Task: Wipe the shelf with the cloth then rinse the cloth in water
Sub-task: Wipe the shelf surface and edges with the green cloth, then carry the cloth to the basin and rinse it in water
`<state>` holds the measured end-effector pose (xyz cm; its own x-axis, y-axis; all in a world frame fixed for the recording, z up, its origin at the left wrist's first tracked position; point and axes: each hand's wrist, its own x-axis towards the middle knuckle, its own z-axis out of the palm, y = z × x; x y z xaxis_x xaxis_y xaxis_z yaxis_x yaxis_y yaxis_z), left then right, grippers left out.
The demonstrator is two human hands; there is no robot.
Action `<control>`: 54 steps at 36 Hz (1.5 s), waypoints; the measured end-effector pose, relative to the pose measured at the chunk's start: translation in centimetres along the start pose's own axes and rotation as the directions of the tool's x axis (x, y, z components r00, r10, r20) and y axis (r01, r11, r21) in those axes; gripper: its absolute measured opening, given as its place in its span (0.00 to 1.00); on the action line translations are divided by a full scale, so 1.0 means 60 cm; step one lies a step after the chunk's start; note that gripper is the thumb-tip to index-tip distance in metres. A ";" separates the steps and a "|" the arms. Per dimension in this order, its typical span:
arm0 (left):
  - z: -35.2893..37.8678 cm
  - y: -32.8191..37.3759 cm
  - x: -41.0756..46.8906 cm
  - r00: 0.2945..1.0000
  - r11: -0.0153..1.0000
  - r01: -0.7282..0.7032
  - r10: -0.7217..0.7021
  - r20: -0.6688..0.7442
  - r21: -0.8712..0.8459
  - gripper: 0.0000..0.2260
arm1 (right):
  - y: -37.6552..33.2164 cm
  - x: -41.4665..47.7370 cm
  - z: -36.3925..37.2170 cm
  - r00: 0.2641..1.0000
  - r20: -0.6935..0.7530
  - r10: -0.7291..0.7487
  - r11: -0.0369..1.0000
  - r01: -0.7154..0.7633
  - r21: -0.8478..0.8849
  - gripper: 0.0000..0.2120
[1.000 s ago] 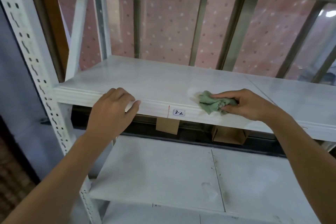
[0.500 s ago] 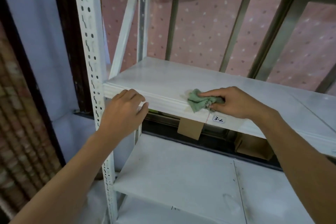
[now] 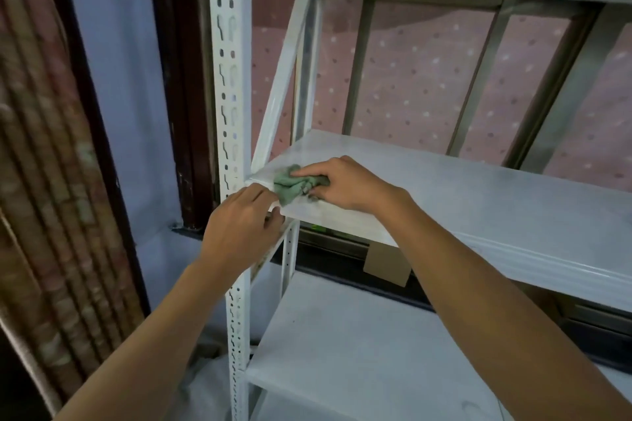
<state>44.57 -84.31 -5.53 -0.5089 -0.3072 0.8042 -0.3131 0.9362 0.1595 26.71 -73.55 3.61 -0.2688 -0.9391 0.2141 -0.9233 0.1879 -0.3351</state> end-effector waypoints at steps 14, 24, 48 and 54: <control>-0.069 -0.040 -0.022 0.993 0.995 0.087 -0.084 -0.088 0.041 0.03 | -0.091 0.093 0.068 0.995 -0.091 0.045 0.994 -0.053 -0.096 0.22; -0.108 0.011 -0.030 0.983 0.986 0.168 -0.167 -0.080 0.005 0.03 | -0.150 0.060 0.105 0.940 -0.334 0.068 0.970 -0.142 -0.200 0.14; -0.067 0.226 0.044 0.854 0.362 0.504 -0.343 0.391 -0.784 0.05 | -0.023 -0.252 -0.025 0.932 0.254 0.258 -0.178 -0.213 0.961 0.12; -0.026 0.361 0.060 0.868 0.388 0.494 -0.270 0.416 -0.778 0.06 | 0.083 -0.355 -0.082 0.926 0.220 0.306 -0.168 -0.175 0.970 0.24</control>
<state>37.20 -64.85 1.72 -0.6911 -0.5905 0.4169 0.2511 0.3447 0.9045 26.48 -51.16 1.90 -0.4712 -0.8756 -0.1059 0.4684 -0.1467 -0.8713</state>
